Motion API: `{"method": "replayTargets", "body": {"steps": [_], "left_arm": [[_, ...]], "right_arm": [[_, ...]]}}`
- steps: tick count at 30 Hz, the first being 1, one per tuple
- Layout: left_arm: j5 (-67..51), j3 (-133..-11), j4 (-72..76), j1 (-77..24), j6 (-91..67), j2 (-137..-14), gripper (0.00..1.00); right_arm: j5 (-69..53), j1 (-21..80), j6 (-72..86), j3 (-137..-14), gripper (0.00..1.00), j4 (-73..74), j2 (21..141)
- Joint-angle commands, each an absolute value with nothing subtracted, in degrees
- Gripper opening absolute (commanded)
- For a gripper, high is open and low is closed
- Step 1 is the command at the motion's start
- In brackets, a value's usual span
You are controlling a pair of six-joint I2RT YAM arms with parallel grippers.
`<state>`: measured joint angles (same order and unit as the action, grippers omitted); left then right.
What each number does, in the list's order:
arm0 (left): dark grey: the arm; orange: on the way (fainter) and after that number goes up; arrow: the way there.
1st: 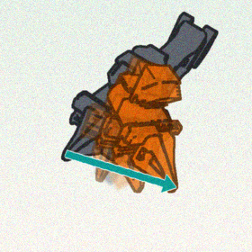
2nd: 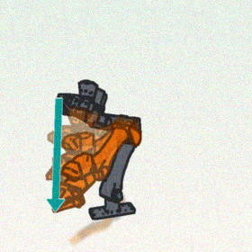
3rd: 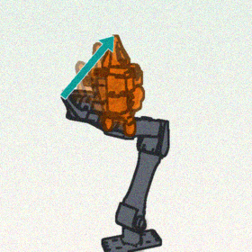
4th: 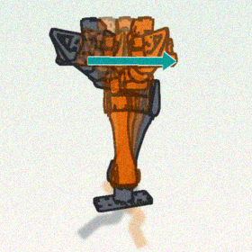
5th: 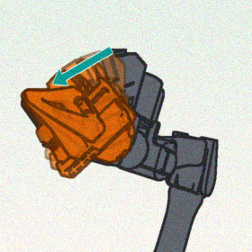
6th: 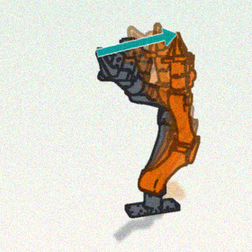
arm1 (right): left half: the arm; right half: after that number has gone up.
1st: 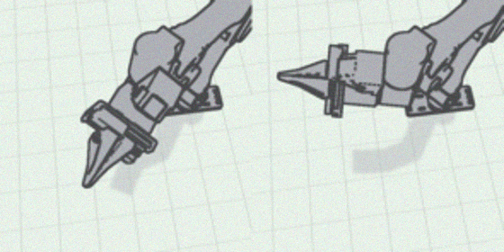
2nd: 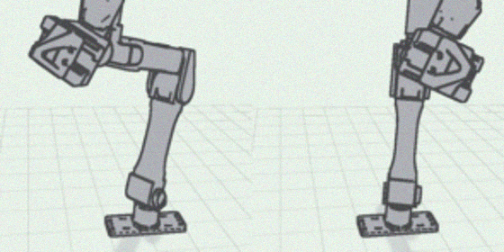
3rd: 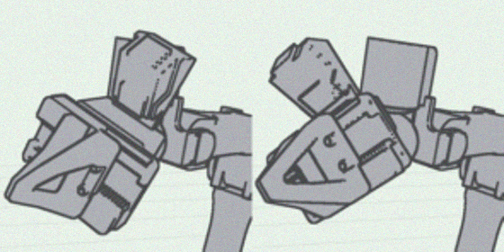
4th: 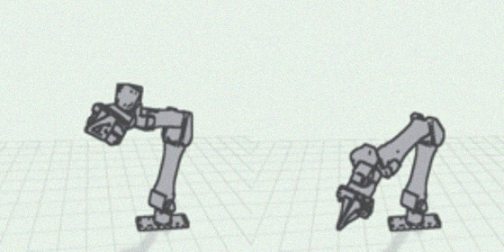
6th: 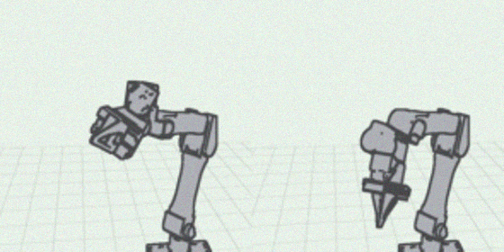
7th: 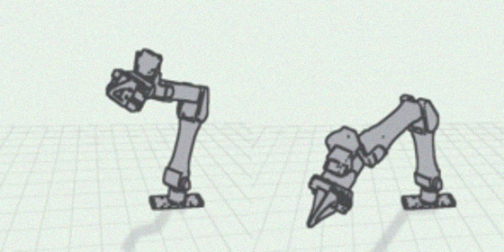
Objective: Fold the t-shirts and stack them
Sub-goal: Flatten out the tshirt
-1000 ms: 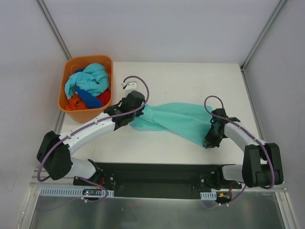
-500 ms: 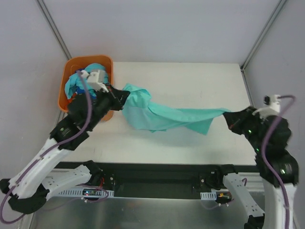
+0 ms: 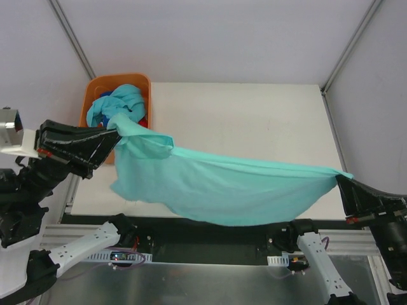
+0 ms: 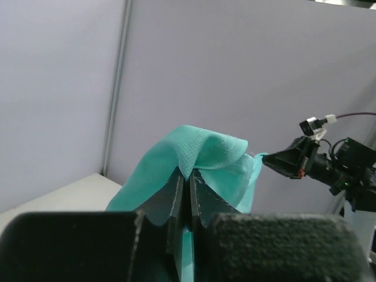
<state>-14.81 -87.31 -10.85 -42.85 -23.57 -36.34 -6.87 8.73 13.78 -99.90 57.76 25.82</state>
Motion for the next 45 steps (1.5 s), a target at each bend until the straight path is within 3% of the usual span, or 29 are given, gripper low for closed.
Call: {"method": "replayTargets", "body": {"steps": [1, 7, 9, 12, 13, 14, 15, 16, 17, 22, 23, 28, 32, 38, 42, 45], "left_arm": [[-4.7, -88.6, -10.5, -43.4, -19.5, -45.8, 0.0], [25.5, -90.3, -10.6, -42.4, -12.8, -66.5, 0.0], [22.9, -93.2, -11.2, -38.7, -13.5, -77.7, 0.0], [18.0, -98.5, -11.7, -31.7, -16.5, -93.3, 0.03], [17.3, -100.4, -11.7, -30.5, -16.1, -97.3, 0.12], [16.9, -104.0, -12.1, -30.3, -15.6, -100.8, 0.57], [15.7, -105.8, -12.4, -30.1, -14.5, -107.1, 0.79], [14.1, -107.3, -12.5, -30.0, -14.0, -109.7, 0.89], [14.0, -110.3, -12.7, -29.9, -14.0, -112.3, 0.99], [12.8, -115.5, -17.1, -28.8, -14.9, -120.2, 0.99], [12.3, -114.4, -17.4, -28.7, -14.9, -119.9, 0.99], [8.0, -105.2, -17.4, -28.7, -17.3, -111.8, 0.99], [4.3, -91.0, -17.4, -28.7, -22.2, -103.5, 0.99], [0.4, -71.7, -17.3, -28.9, -30.0, -89.3, 0.99], [0.6, -62.7, -16.6, -29.5, -34.8, -83.5, 0.99], [1.8, -58.2, -15.5, -29.9, -35.9, -81.3, 0.99]], "right_arm": [[3.5, 8.9, 12.0, -97.4, 0.01, 57.1, 33.7], [19.0, 8.6, 11.1, -87.1, 0.01, 50.2, 49.5], [21.2, 7.2, 11.3, -84.2, 0.01, 46.4, 57.3], [8.7, -1.3, 12.1, -80.3, 0.01, 37.9, 67.1], [7.5, -2.1, 11.7, -79.7, 0.01, 35.7, 69.8], [6.7, -2.7, 11.3, -79.7, 0.02, 33.5, 72.7], [5.8, -3.4, 10.1, -80.8, 0.03, 33.0, 79.1], [5.0, -3.9, 9.5, -82.2, 0.05, 33.0, 82.6], [3.9, -4.0, 8.5, -83.3, 0.19, 33.4, 85.9], [5.4, -4.3, 7.5, -95.0, 0.69, 41.9, 104.2], [5.6, -4.3, 7.4, -96.0, 0.98, 44.0, 105.5], [4.6, -3.9, 7.8, -90.0, 0.97, 42.7, 100.5], [1.1, -1.7, 7.9, -76.5, 0.97, 39.7, 88.5], [-3.2, 11.2, 10.2, -63.0, 0.97, 37.3, 78.5], [-6.8, 19.1, 14.5, -57.2, 0.97, 30.9, 79.4], [-8.0, 20.4, 14.0, -61.2, 0.97, 29.6, 86.3]]}}
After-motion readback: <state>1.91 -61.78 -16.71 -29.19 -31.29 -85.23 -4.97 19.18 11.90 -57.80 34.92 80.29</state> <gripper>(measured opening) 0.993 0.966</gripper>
